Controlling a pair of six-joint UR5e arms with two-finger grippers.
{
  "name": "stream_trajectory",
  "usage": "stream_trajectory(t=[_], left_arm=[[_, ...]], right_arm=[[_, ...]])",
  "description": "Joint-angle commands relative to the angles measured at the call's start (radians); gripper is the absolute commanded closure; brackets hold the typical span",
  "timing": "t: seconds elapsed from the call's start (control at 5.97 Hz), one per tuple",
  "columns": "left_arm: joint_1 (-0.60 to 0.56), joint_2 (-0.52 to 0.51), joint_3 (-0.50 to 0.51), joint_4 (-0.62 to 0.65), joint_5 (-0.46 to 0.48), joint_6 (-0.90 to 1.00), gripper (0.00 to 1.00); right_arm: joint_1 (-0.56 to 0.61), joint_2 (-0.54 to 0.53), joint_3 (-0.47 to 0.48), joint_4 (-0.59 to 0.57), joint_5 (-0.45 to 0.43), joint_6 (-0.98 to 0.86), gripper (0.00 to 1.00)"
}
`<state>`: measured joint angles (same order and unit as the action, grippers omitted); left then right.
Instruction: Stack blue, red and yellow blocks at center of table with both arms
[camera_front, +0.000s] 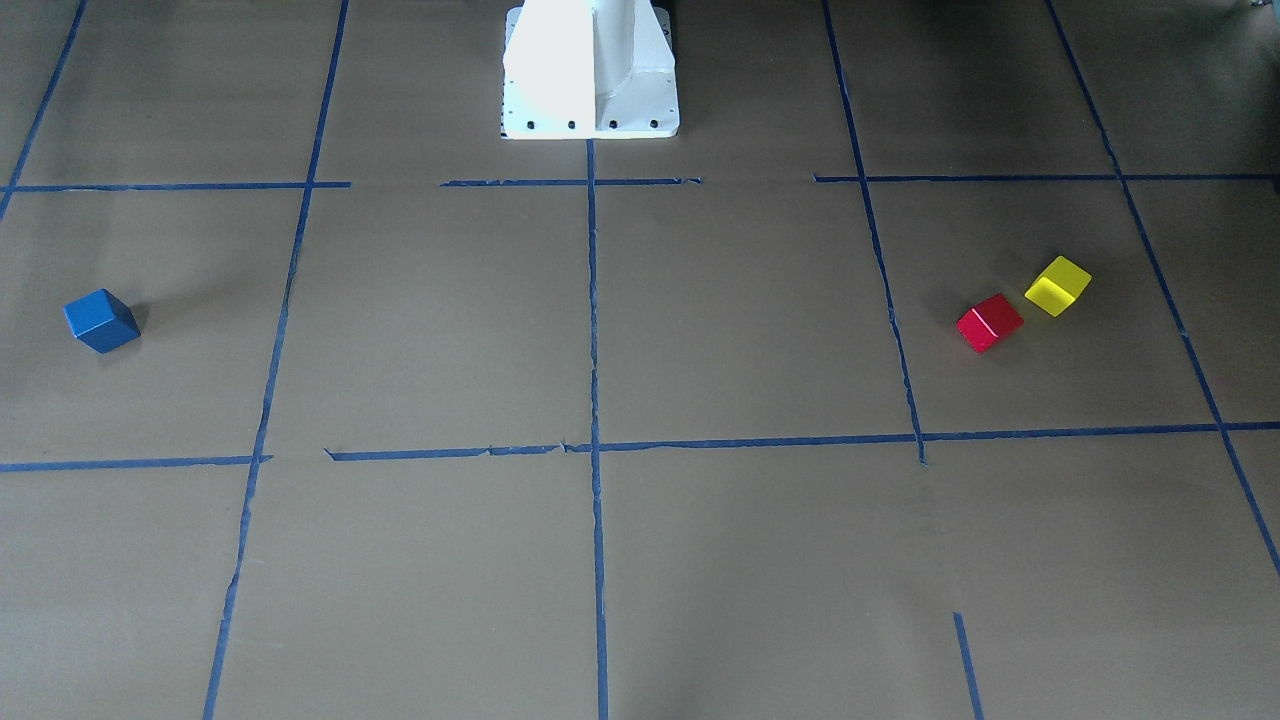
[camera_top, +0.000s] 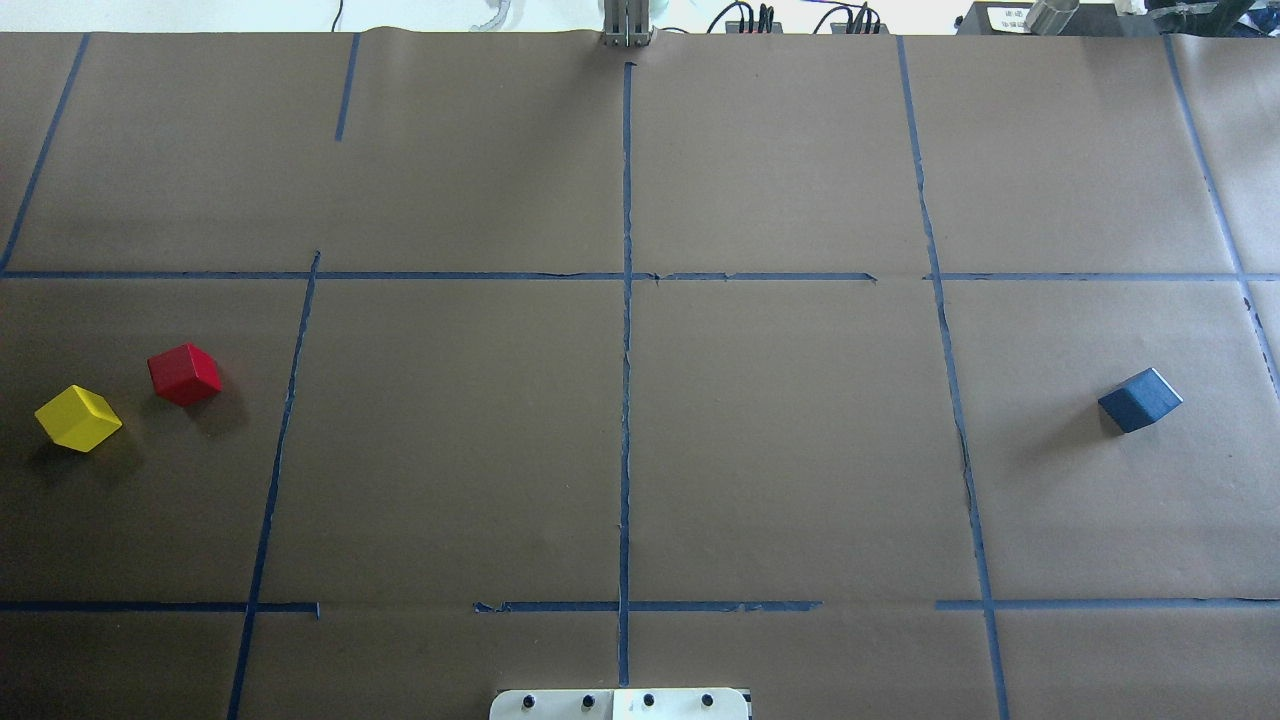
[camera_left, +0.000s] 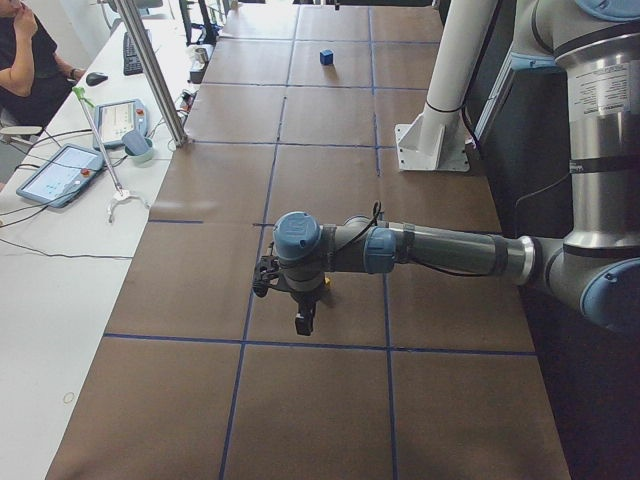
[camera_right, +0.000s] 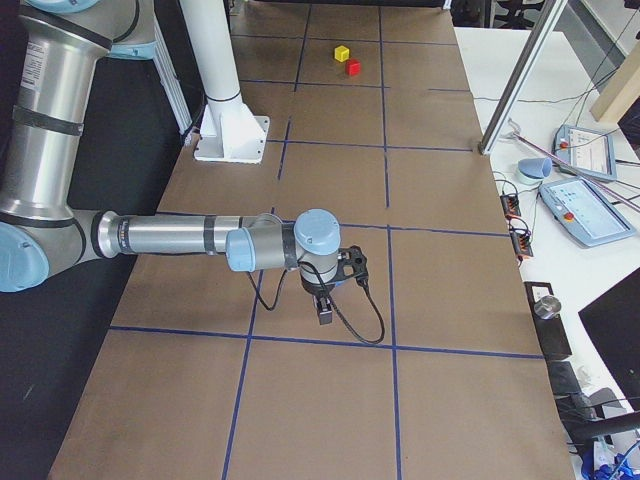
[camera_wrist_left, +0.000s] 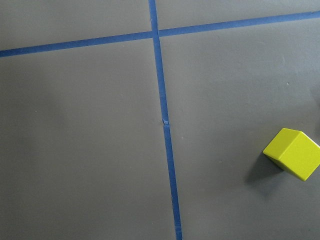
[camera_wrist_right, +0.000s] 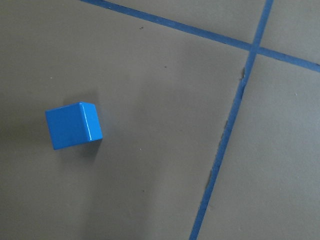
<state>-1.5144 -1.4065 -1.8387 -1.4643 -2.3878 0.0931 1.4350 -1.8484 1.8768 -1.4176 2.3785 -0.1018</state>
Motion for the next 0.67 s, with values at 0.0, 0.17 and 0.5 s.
stream_trajectory(t=[0.0, 0.17, 0.5], left_arm=[[0.003, -0.006, 0.015, -0.004, -0.007, 0.000, 0.00], [0.003, -0.006, 0.016, -0.002, -0.005, 0.000, 0.00], [0.003, -0.006, 0.009, -0.002, -0.011, 0.002, 0.00]], right_arm=[[-0.051, 0.000, -0.007, 0.068, 0.001, 0.005, 0.00], [-0.123, 0.012, -0.014, 0.071, -0.007, 0.028, 0.00], [-0.264, 0.092, -0.037, 0.075, -0.046, 0.147, 0.01]])
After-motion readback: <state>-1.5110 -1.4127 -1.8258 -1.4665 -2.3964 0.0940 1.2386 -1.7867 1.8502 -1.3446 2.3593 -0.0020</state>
